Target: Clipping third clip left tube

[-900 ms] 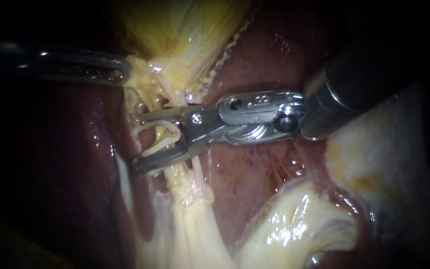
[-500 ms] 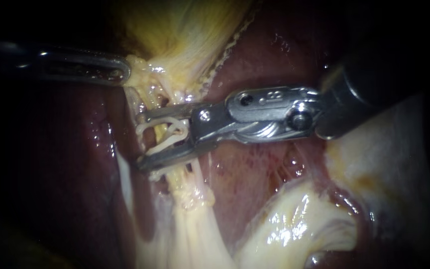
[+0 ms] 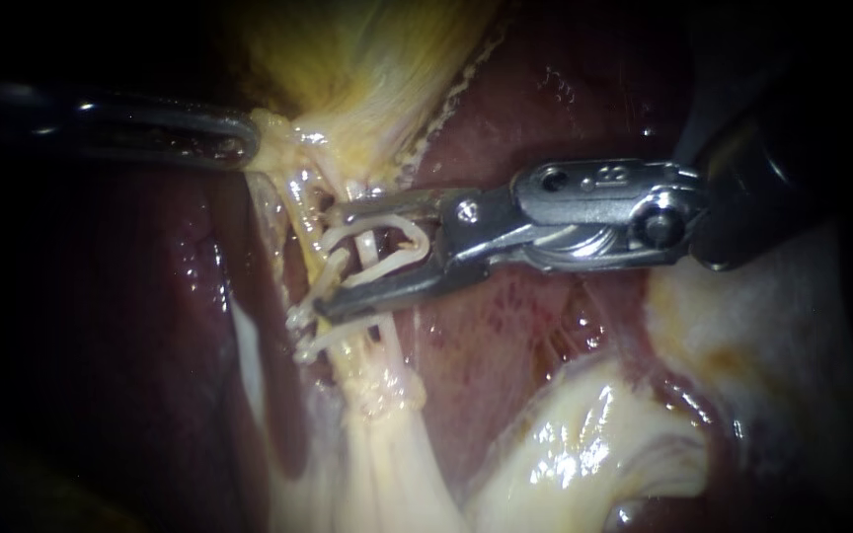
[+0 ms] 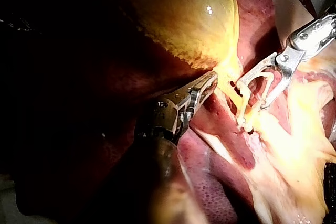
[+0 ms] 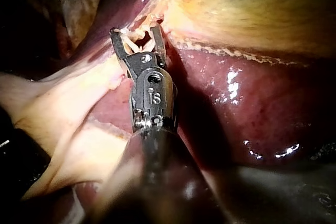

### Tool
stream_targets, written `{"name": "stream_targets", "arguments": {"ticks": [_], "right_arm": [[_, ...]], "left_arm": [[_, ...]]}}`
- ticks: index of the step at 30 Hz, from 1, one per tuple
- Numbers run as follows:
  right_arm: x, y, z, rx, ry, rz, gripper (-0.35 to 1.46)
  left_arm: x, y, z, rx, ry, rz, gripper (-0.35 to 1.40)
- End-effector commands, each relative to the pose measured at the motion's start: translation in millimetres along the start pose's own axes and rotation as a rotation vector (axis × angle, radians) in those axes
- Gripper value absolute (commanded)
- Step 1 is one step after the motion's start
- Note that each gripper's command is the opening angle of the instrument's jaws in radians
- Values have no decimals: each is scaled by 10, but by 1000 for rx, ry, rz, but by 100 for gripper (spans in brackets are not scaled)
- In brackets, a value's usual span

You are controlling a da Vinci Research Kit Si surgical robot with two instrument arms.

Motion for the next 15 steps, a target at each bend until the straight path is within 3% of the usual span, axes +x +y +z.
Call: {"name": "stream_targets", "arguments": {"ticks": [1, 15], "right_arm": [[-2, 1, 0, 0, -1, 5, 46], [-29, 34, 18, -25, -1, 30, 49]], "left_arm": [[0, 0, 0, 1, 0, 0, -35], [1, 0, 0, 0, 0, 1, -35]]}}
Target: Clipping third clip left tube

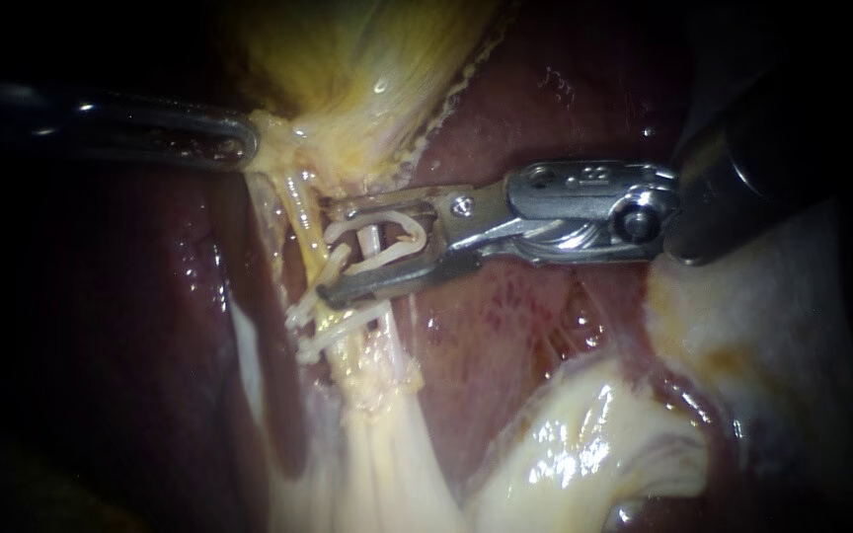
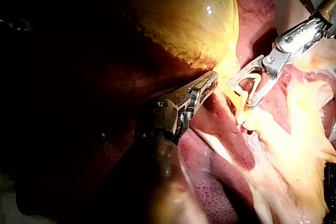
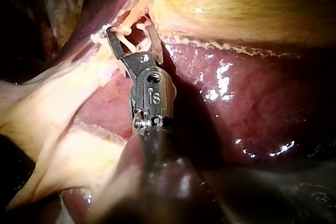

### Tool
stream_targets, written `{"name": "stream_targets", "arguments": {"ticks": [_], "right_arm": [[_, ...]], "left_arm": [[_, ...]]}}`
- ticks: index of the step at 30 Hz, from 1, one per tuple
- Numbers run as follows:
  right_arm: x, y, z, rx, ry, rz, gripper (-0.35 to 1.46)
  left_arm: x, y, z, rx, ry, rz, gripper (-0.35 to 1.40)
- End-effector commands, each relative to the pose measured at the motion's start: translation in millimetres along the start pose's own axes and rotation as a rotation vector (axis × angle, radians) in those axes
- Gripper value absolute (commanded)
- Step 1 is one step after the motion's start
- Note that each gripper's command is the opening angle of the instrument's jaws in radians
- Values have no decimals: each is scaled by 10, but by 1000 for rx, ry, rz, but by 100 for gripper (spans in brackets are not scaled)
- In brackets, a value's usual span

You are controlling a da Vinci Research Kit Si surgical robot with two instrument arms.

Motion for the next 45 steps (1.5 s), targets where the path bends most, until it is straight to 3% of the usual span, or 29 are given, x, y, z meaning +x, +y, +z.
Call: {"name": "stream_targets", "arguments": {"ticks": [1, 5, 10, 17, 25, 33, 39, 45], "right_arm": [[0, 2, 2, -1, 0, 6, 49], [1, 6, 13, -5, 18, 54, 49], [5, 7, 33, 14, 96, 143, 49], [12, 1, 44, 72, 172, 221, 49], [26, -15, 42, 219, 309, 301, 49], [43, -23, 32, 306, 327, 305, 45], [45, -21, 28, 297, 329, 334, 35], [47, -19, 21, 270, 337, 386, 5]], "left_arm": [[0, 0, 0, -1, 0, 0, -35], [1, 0, 1, -1, 0, 0, -35], [1, 0, 2, -2, 0, 1, -35], [1, 0, 4, -2, -1, 0, -35], [1, 0, 4, -3, -1, 1, -35], [1, 0, 3, -2, -1, 1, -35], [1, 0, 3, -2, -1, 1, -35], [1, 0, 4, -2, -1, 1, -35]]}}
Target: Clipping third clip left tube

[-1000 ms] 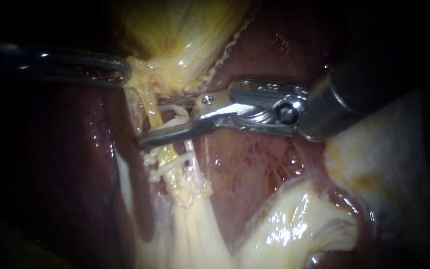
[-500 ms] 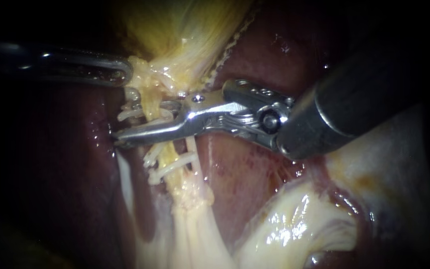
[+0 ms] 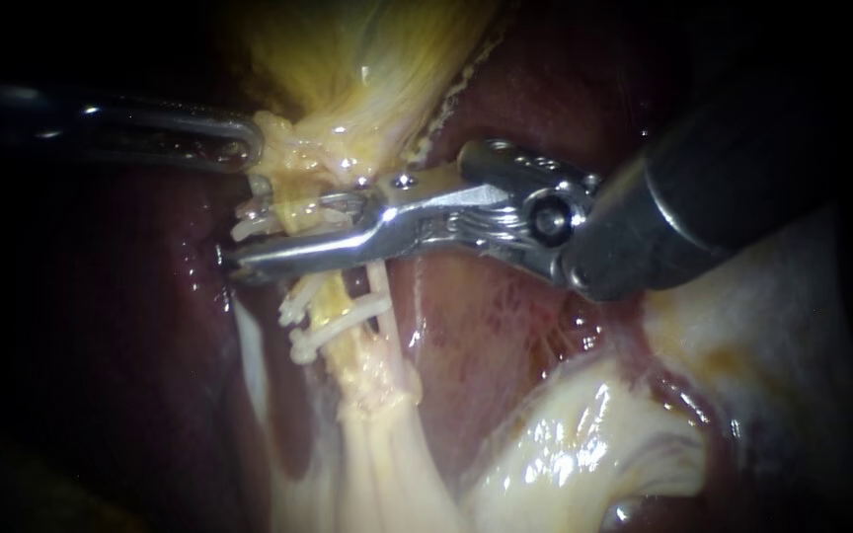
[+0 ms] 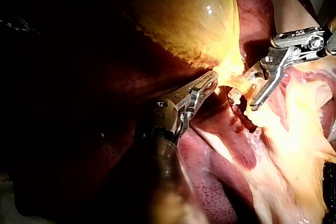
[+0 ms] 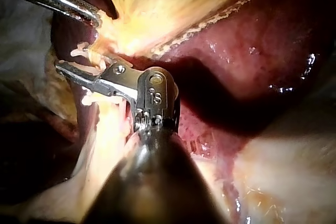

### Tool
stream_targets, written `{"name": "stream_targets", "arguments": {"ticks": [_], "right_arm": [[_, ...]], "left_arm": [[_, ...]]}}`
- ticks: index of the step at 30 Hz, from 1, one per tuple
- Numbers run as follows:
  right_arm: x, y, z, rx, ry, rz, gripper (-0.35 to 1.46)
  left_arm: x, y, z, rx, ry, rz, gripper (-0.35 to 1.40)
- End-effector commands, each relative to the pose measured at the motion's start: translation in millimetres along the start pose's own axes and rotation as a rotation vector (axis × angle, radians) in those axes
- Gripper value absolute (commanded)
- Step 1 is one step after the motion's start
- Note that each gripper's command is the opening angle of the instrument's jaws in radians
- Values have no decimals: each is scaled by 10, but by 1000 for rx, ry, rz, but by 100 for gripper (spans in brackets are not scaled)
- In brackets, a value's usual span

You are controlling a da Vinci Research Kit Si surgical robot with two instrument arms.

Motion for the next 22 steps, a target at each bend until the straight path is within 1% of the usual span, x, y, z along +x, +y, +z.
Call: {"name": "stream_targets", "arguments": {"ticks": [1, 2, 5, 6, 8, 10, 22], "right_arm": [[0, 1, -1, 0, -1, 13, 1], [0, 2, -1, 0, -1, 25, -2], [-2, 4, -3, -1, -1, 71, -23], [-3, 4, -4, -1, -2, 100, -35], [-5, 5, -7, 0, -3, 129, -35], [-5, 6, -9, -3, -1, 135, -35], [-6, 9, -12, -2, 2, 134, -35]], "left_arm": [[0, 0, 0, 0, 0, 0, -35], [0, 0, 0, 0, 0, 0, -35], [0, 0, 0, 0, 0, 0, -35], [0, 0, 0, 0, 0, 0, -35], [0, 0, 1, 0, 0, 0, -35], [0, 0, 1, 0, 0, 0, -35], [0, 0, 1, 0, 0, 0, -35]]}}
